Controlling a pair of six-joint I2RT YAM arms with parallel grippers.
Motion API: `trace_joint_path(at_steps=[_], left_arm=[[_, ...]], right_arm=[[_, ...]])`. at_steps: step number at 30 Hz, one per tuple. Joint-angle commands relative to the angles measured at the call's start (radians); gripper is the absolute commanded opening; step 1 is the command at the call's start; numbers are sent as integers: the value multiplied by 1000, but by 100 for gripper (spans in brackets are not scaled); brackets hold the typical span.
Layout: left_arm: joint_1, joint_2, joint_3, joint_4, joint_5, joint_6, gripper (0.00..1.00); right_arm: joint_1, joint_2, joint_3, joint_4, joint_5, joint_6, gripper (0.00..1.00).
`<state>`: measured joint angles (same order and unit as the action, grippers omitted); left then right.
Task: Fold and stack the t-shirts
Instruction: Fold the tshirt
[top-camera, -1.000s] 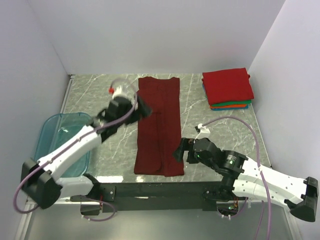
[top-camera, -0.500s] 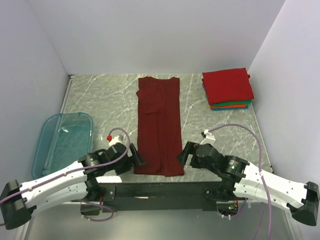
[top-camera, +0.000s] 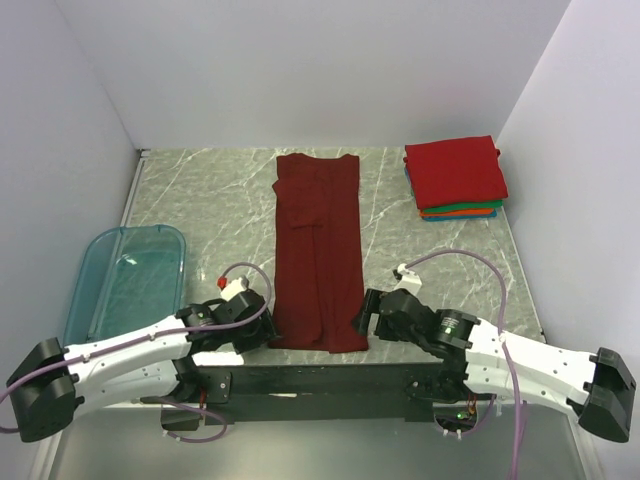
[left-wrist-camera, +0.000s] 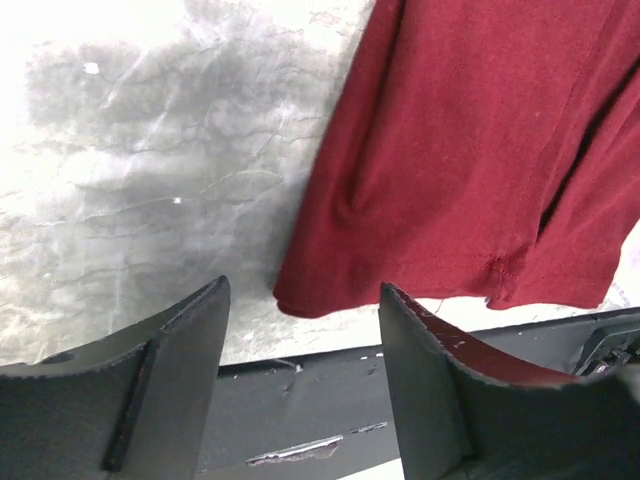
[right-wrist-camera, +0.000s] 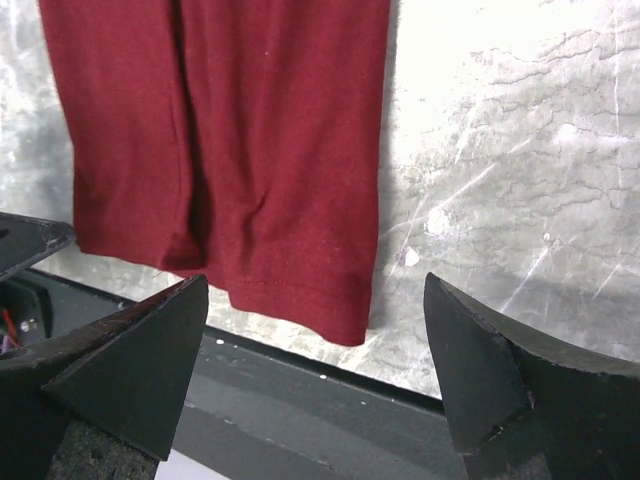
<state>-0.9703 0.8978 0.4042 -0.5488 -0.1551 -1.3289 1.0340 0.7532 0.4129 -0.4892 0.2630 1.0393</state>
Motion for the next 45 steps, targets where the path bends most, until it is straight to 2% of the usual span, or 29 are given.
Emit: trace_joint_path(at_steps=[1,5,10,14,19,22,31,34,35,38,40,41,45], left_arm=[[-4,32,24,71,-18,3,66],[-4,101,27,145,28,49,58],[-4,185,45,138,38,62,36],[-4,193,38,139,52,59,19],[-4,170,30,110,52,45,10],[-4,155,21,121,69,43,1],[-4,125,-13,127,92,8,1],[-5,109,-19,121,94,-1,1],[-4,105,-22,125,97,-3,1],[-5,84,-34,139,114,-10,1],[-4,63,-45,138,115,-18,1],[-5,55,-50,135,117,-24,1],[-5,9,-73,136,127,-36,1]], right_arm=[[-6,31,6,50,13,1,94],[-11,84,13,51,12,10,91],[-23,110,14,46,10,13,89],[-29,121,-8,75,-27,13,88],[-31,120,-23,98,-64,5,83],[-31,126,-34,121,-106,1,76],[-31,198,-71,153,-229,11,59],[-31,216,-83,175,-257,19,51],[-31,219,-85,184,-260,16,42],[-31,222,-83,193,-307,11,26],[-31,212,-88,190,-318,13,22],[-31,206,-91,193,-321,13,14],[-31,172,-94,192,-324,7,5]])
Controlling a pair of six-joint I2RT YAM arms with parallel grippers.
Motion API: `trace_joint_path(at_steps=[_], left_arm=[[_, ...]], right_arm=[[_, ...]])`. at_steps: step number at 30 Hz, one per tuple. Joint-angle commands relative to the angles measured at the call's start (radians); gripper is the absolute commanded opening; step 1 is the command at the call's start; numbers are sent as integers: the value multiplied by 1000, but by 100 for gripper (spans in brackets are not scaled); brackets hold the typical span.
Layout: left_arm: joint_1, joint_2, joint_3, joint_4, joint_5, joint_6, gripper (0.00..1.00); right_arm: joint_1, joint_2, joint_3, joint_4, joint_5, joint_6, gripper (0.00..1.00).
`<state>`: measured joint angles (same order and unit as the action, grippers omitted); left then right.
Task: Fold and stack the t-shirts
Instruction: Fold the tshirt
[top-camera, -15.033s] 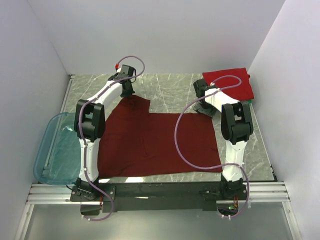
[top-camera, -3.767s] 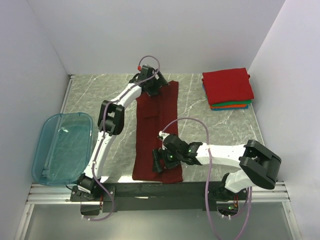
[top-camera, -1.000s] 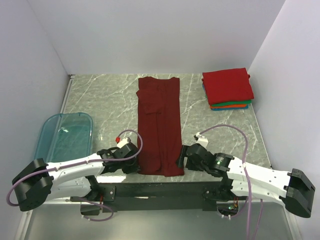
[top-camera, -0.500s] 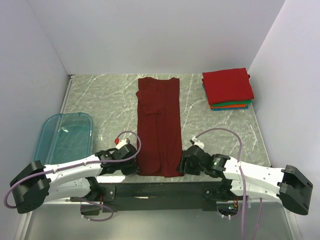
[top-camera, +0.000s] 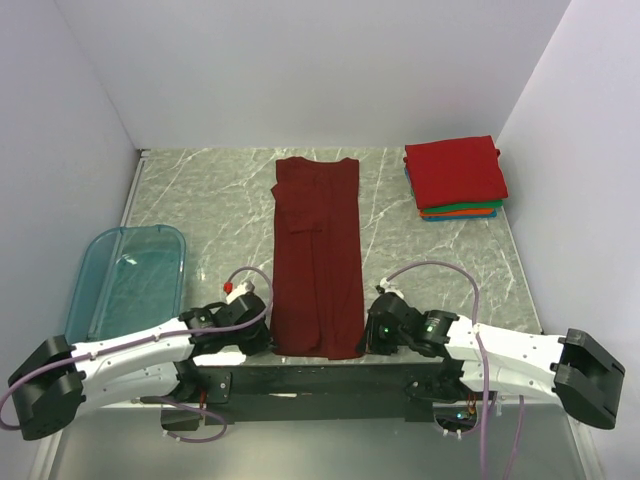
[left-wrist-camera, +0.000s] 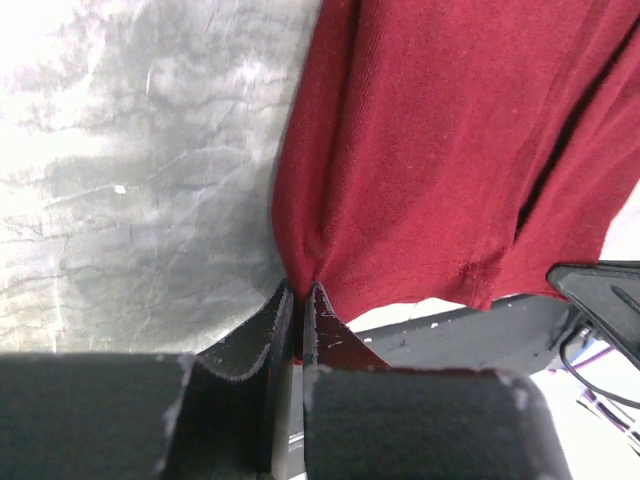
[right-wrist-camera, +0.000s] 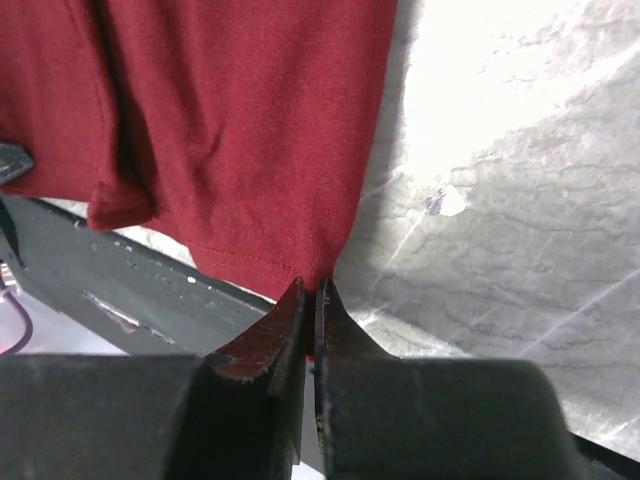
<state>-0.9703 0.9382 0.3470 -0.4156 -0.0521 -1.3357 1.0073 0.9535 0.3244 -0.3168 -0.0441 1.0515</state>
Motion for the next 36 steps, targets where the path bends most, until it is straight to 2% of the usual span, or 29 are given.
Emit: trace_joint_path(at_steps=[1,9,16,21,30,36], left_arm=[[-5,-50,-20,1,26,-31,1],[-4,-85,30,-25,0,6,1],[-5,-19,125,-61,-46,66,1],[-1,46,240,-129,-132,104,1],[146,117,378,-62,-172,253,1],[286,197,458,10,-109,378,1]], right_arm=[[-6,-42,-4,18,-14,-10,5],[-4,-88,36,24,7,-44,1],[-21,-90,96,-4,43,-80,0],[-67,-65,171,-27,70,-151,0],[-196,28,306,1,47,-264,0],[-271,100,396,33,70,-300,0]])
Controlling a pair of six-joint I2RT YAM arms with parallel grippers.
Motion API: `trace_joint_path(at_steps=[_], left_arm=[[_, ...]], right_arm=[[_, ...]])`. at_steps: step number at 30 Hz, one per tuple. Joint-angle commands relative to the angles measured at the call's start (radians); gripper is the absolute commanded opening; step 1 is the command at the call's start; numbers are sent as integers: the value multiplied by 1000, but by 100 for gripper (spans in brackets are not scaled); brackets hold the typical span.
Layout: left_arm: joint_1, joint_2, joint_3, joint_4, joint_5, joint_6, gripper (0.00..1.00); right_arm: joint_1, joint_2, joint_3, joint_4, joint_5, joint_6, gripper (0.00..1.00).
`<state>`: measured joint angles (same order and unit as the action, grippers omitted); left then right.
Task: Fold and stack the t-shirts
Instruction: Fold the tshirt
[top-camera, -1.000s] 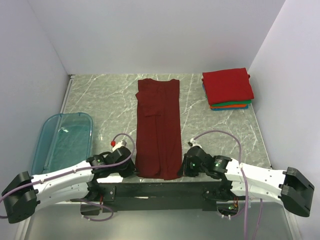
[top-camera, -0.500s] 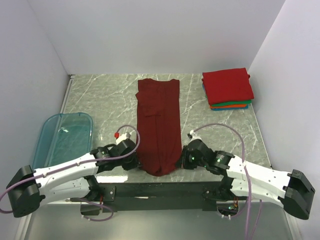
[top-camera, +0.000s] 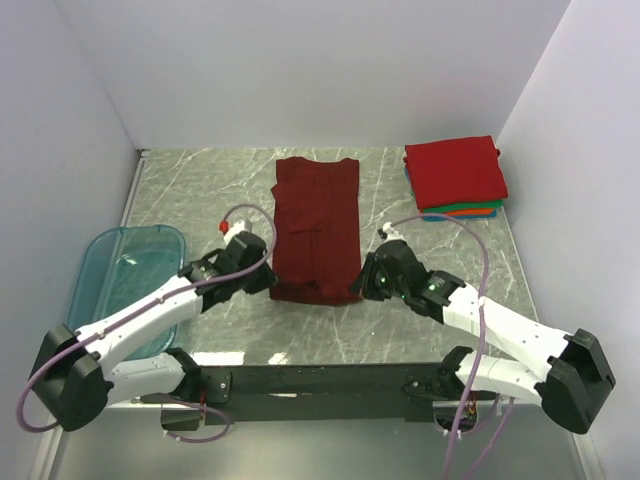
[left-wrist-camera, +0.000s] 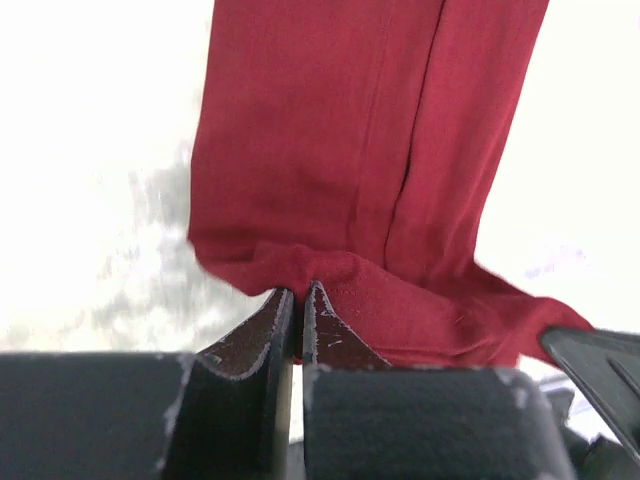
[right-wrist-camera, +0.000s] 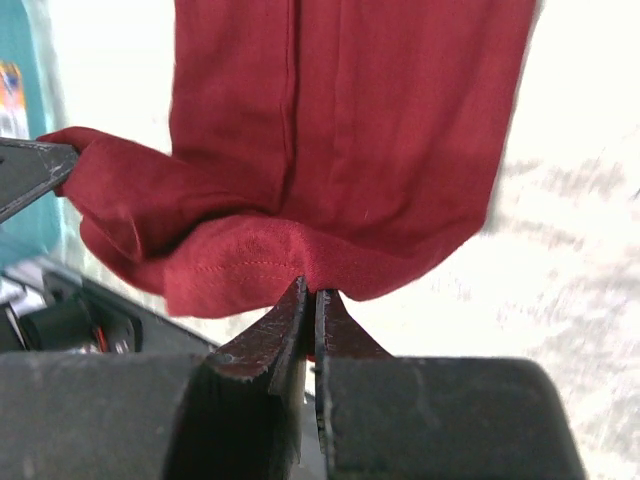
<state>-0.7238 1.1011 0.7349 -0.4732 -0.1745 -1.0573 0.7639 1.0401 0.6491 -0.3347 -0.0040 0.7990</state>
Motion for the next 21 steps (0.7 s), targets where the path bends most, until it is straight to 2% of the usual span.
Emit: trace_joint_path(at_steps=[1,9,21], left_arm=[[62,46,83,74,21,114,1],[152,225,236,137,79,223,1],[267,443,400,195,161,319,1]], right_arm=[[-49,27,84,51,41,-50,0],[-124,124,195,65,48,-103,0],[-221,362,365,76,36,-161,0]])
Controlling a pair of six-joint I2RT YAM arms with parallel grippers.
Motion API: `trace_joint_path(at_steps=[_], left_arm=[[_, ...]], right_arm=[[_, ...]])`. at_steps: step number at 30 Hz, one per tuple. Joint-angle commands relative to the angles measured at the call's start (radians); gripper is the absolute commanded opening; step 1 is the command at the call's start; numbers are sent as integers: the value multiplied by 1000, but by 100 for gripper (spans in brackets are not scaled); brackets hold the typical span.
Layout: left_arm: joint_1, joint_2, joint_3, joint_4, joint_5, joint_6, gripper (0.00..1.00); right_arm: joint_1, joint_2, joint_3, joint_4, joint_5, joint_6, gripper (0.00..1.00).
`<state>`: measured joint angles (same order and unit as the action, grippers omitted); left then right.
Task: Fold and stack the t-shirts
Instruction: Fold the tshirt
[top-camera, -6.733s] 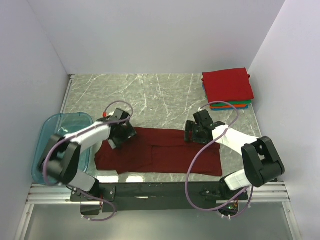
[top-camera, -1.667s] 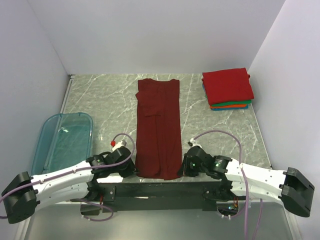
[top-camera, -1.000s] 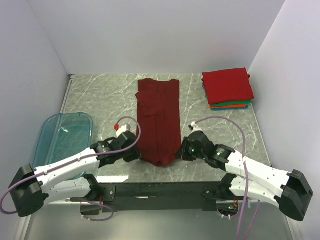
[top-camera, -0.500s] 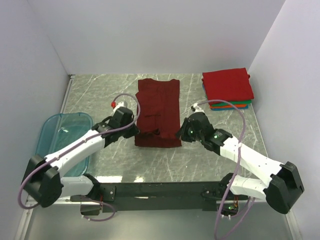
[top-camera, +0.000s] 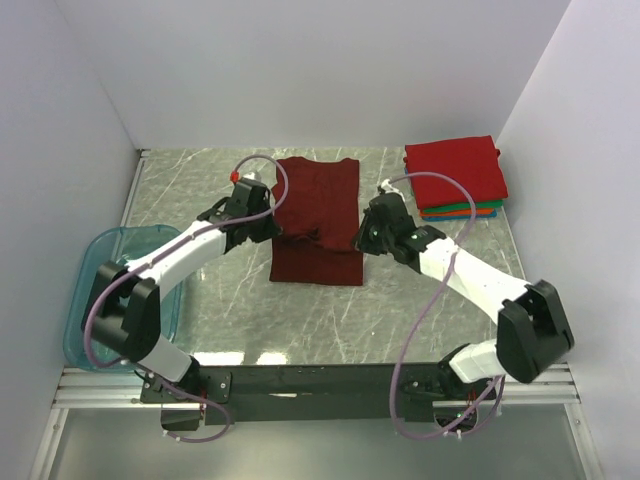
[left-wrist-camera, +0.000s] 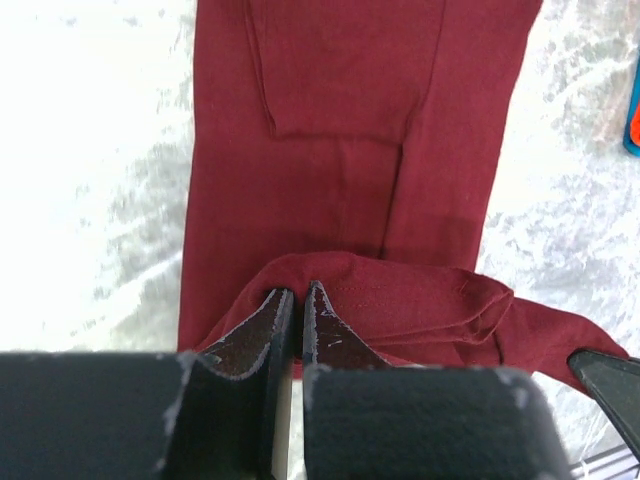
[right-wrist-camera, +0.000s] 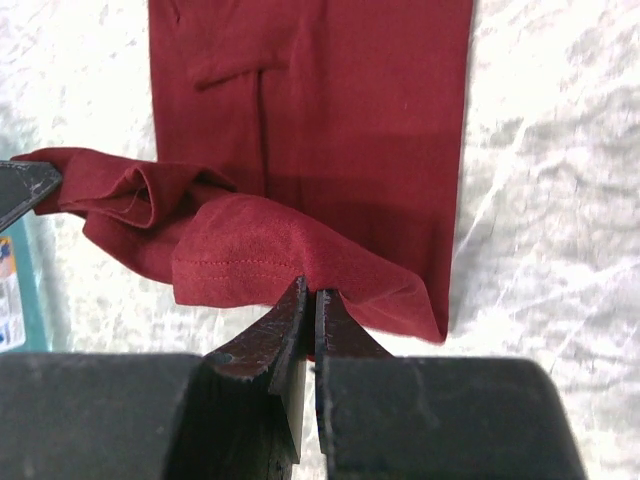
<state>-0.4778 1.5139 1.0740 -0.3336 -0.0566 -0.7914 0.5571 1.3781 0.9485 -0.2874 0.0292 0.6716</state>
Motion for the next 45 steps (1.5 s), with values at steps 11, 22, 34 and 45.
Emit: trace_joint_path(at_steps=[11,22,34,45], left_arm=[[103,216,167,91,139,87,1],[133,387,293,50,173,130,9],[146,443,320,65,193,133,50],[146,261,232,77,156,101,99]], right_arm=[[-74,214,186,17,-2,-32,0],[-114,366,249,42,-47,-30,1],[-121,447,295,82,-31,-6,31],[-122,359,328,-7,-2,-38,68]])
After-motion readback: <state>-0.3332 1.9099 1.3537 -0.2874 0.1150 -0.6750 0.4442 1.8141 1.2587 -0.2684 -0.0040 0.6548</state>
